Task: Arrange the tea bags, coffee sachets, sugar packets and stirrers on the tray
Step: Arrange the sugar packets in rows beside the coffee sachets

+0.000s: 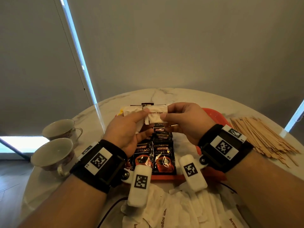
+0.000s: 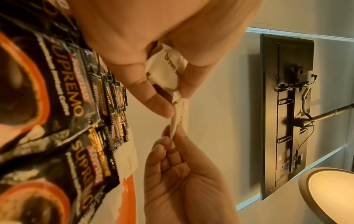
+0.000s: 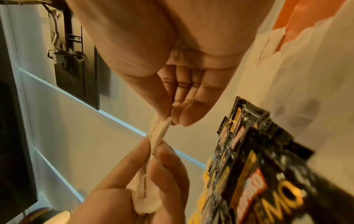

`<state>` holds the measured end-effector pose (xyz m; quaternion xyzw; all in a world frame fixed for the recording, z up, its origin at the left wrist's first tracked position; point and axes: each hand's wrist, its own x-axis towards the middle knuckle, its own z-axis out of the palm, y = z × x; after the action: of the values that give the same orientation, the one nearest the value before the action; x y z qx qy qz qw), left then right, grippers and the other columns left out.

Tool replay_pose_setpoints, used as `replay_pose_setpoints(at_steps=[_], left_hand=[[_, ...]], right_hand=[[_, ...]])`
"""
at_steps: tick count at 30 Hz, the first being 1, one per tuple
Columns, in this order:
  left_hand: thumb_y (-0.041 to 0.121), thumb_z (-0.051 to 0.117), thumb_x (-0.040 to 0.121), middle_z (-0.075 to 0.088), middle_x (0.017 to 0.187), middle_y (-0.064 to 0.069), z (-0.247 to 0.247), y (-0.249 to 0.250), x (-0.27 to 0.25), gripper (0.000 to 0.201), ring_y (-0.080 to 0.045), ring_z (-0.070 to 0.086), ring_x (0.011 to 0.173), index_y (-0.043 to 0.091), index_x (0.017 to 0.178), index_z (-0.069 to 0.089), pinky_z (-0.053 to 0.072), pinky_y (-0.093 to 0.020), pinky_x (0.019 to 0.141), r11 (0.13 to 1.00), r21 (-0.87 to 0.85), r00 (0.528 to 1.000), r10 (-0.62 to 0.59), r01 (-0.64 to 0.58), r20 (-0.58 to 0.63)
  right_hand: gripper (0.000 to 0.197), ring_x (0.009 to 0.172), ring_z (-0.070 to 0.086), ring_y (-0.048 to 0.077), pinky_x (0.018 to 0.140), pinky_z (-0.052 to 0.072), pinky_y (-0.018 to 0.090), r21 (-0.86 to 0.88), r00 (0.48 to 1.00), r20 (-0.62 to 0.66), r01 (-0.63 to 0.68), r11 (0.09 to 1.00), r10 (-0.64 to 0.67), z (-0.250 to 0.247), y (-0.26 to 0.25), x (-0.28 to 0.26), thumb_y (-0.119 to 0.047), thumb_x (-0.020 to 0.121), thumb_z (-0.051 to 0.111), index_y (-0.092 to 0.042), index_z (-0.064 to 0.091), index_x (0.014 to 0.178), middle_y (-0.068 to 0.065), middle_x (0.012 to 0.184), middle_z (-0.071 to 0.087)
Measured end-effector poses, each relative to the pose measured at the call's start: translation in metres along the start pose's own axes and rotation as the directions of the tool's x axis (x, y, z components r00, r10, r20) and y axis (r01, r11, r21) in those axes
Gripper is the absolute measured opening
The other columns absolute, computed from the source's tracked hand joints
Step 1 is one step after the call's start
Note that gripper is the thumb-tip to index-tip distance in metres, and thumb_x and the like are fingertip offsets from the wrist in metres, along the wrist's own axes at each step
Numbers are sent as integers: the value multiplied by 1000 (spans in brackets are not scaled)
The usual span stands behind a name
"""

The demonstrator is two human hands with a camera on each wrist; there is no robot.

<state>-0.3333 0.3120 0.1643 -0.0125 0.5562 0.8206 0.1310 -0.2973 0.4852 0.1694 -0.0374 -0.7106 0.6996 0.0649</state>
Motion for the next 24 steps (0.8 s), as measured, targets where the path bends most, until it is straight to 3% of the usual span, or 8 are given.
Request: replay_pose_setpoints(at_steps=[2,5,7,9,12,15,20,24], left_hand=[[20,69,98,78,86,-11,1,1,0,19,-17,73,67,4,109,71,61,-26,55,999,-51,1000,-6,6,10],[15,65,100,73,82,-14,0,3,1,20,-21,74,70,-1,112,70,64,-28,62,991,-137,1000,-7,9,19],[7,59,100,74,88,-19,-1,2,1,20,-27,77,77,-3,117,65,65,-31,65,986,-167,1000,-15,18,21],[2,52,101,74,96,-25,-1,1,0,23,-32,77,82,-5,120,60,65,-33,66,982,-185,999,-27,33,32],[5,48,103,74,102,-28,-1,1,-1,23,-35,77,86,-3,123,56,66,-35,67,977,-211,999,-32,39,39],[8,49,103,73,108,-31,-1,2,-1,21,-36,77,88,0,122,55,66,-36,70,975,-218,999,-28,35,35],[7,48,104,73,111,-30,-1,0,0,20,-36,77,88,0,120,55,66,-36,68,975,-216,999,-39,46,39],[6,48,103,74,105,-28,-1,0,1,19,-35,78,87,-2,117,58,66,-35,67,975,-217,998,-41,50,45]], right_hand=[[21,76,67,24,68,61,33,18,999,-46,-2,1000,3,-7,1,7,0,87,74,8,67,105,23,93,70],[15,64,66,20,59,59,31,92,978,-198,-40,995,57,-29,-1,25,3,88,72,-7,63,93,12,80,67],[20,62,65,20,56,56,31,172,919,-374,-61,983,123,-55,4,45,5,90,69,-13,61,88,13,82,67],[18,70,65,21,65,56,33,68,838,-521,-147,987,161,-79,9,60,1,94,63,-17,62,87,15,96,70],[20,80,63,19,79,52,32,-238,787,-581,-407,882,206,-106,21,67,-14,101,52,-17,70,92,7,103,74],[12,86,66,24,90,57,38,-264,809,-531,-442,858,253,-116,27,72,-18,93,64,-17,66,82,11,102,73],[10,80,64,26,91,56,46,-333,801,-539,-486,808,260,-110,28,82,-12,89,71,-2,74,91,13,87,71],[8,74,62,23,73,52,38,-326,805,-511,-507,798,302,-106,25,84,-11,89,73,-5,73,95,12,85,71]])
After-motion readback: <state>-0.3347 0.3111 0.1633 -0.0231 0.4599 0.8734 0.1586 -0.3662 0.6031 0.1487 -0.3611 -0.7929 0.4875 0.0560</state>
